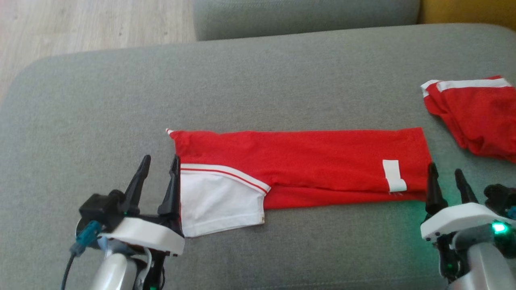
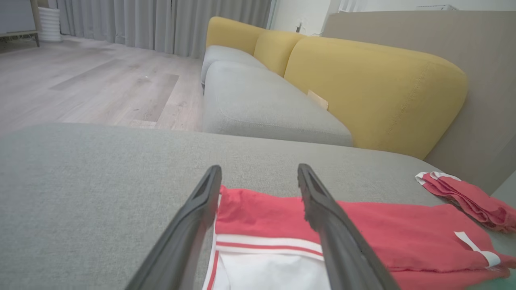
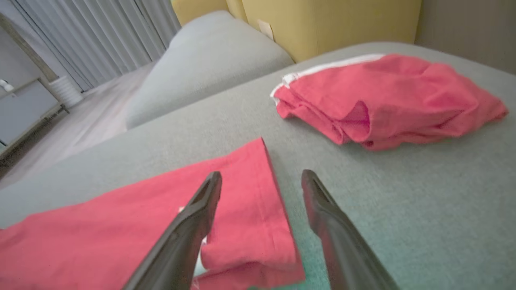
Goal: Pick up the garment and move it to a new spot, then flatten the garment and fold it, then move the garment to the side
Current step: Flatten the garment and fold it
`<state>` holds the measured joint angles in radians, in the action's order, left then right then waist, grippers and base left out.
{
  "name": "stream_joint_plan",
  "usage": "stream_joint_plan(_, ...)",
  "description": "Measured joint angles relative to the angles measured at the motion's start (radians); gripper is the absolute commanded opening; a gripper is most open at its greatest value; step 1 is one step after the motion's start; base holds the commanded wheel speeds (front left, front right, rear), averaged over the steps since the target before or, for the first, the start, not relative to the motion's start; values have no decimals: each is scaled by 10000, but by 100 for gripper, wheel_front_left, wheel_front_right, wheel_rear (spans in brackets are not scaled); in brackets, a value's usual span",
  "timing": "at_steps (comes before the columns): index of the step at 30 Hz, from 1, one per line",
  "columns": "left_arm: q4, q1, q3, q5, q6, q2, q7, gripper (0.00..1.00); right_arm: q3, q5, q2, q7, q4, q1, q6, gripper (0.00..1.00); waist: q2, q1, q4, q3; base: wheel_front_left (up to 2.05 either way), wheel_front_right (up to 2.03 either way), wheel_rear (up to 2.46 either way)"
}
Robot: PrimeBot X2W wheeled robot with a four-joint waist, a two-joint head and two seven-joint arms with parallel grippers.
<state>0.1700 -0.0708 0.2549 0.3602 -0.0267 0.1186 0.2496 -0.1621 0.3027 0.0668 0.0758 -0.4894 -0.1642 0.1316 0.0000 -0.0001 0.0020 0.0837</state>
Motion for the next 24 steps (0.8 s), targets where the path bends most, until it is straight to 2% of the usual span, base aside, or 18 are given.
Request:
stream_joint_plan(8, 410, -360, -194, -420, -449, -274, 0, 100, -736, -545, -184, -92, -1816, -1174, 0, 100, 0, 0, 216, 594, 0, 0, 0)
stream_joint_plan(12, 527, -519, -395, -543, -604, -345, 0, 100, -715, -370, -186, -77, -2838, -1541, 0, 100, 0, 0, 284, 772, 0, 0, 0)
stream_joint_plan(20, 608, -585, -585, -706, -717, -466, 0, 100, -180, 182, -44, 205, -3990, -2285, 0, 100, 0, 0, 236, 890, 0, 0, 0)
stream_joint_plan(21, 625, -586, -637, -734, -732, -483, 0, 100, -75, 284, -13, 228, -4117, -2351, 0, 72, 0, 0, 220, 890, 0, 0, 0)
stream_joint_plan(22, 631, -588, -690, -769, -759, -497, 0, 100, 21, 401, 23, 282, -4228, -2415, 0, 0, 0, 0, 203, 887, 0, 0, 0)
stream_joint_plan(24, 642, -592, -746, -779, -798, -510, 0, 100, 134, 527, 56, 416, -4447, -2519, 0, 0, 0, 0, 167, 868, 0, 0, 0)
